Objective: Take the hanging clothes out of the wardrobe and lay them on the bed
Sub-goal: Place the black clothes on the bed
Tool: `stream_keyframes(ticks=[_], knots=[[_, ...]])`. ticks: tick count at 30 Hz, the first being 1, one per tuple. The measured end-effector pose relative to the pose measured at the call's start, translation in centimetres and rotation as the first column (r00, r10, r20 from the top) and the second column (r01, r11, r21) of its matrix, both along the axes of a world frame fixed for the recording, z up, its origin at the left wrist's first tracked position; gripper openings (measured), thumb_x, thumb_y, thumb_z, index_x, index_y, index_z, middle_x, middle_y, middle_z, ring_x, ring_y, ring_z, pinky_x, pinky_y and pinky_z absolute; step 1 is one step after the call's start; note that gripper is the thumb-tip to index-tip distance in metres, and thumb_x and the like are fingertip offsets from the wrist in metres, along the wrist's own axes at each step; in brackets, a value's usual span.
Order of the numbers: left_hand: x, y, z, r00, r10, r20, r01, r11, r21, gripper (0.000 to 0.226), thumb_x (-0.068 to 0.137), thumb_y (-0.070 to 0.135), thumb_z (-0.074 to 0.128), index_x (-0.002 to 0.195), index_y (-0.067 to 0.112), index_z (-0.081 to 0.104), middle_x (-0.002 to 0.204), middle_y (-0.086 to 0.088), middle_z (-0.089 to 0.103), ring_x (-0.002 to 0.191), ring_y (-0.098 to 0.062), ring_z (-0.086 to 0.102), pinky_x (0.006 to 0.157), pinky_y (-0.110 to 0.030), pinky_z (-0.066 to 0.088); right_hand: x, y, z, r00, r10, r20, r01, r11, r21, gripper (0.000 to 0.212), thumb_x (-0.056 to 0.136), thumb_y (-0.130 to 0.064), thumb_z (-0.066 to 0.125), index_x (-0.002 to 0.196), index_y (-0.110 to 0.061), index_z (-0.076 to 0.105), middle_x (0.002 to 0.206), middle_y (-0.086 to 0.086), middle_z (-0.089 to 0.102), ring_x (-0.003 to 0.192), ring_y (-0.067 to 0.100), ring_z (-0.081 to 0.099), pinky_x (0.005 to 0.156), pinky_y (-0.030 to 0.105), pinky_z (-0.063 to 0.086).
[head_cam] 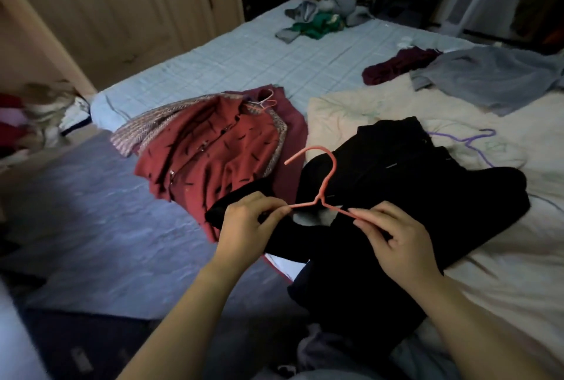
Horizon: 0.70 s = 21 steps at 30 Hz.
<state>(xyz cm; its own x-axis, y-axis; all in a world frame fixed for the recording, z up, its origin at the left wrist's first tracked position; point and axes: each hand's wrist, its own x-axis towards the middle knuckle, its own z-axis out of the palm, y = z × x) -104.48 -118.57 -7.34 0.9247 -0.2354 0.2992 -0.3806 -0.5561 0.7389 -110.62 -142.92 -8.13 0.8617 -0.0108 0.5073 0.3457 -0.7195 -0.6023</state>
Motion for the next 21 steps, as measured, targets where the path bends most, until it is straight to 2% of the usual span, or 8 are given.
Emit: stream_keyframes(ticks=[5,10,16,21], knots=[[-3.6,1.7,0.8,1.0,-0.013,0.024,0.012,1.0,0.015,0.031,0.083,0.044,0.054,0.088,0.021,0.074,0.079,0.007,0.065,0.076,-0.006,0.06,0.071,-0.028,0.048,-3.4,1.4,0.5,0.999,0.033,-0.001,-0.033,0.999,0.011,0.022,0.088,-0.029,0.058,0.1,-0.018,0.073,0.081,-0.011,0.061,0.073,0.005,0.061,0.059,0.029,0.05],[-7.8,1.4,0.4,0.998,0.053,0.04,-0.054,0.998,0.022,0.033,0.083,0.046,0.053,0.086,0.021,0.074,0.075,0.008,0.062,0.07,-0.006,0.058,0.067,-0.028,0.047,-5.9,0.8,0.2,0.994,0.106,0.016,-0.106,0.994,0.013,0.025,0.089,-0.032,0.055,0.101,-0.019,0.073,0.08,-0.012,0.059,0.07,0.005,0.06,0.056,0.03,0.05],[-12.1,-0.4,0.1,0.983,0.182,0.017,-0.183,0.979,0.095,0.025,0.083,0.041,0.059,0.088,0.021,0.074,0.071,0.019,0.054,0.071,-0.004,0.056,0.064,-0.01,0.036,-7.1,-1.5,-0.8,0.971,0.241,-0.007,-0.24,0.968,0.074,0.024,0.089,-0.031,0.056,0.101,-0.019,0.073,0.079,-0.011,0.059,0.067,0.006,0.06,0.055,0.029,0.049],[-18.0,-2.1,0.2,0.923,0.384,-0.001,-0.382,0.919,0.098,0.016,0.083,0.031,0.065,0.089,0.019,0.074,0.073,0.018,0.056,0.069,-0.003,0.055,0.065,-0.009,0.037,-7.6,-2.6,-1.1,0.899,0.437,-0.012,-0.434,0.895,0.105,0.024,0.089,-0.032,0.057,0.102,-0.021,0.073,0.078,-0.01,0.059,0.065,0.006,0.059,0.054,0.027,0.048]])
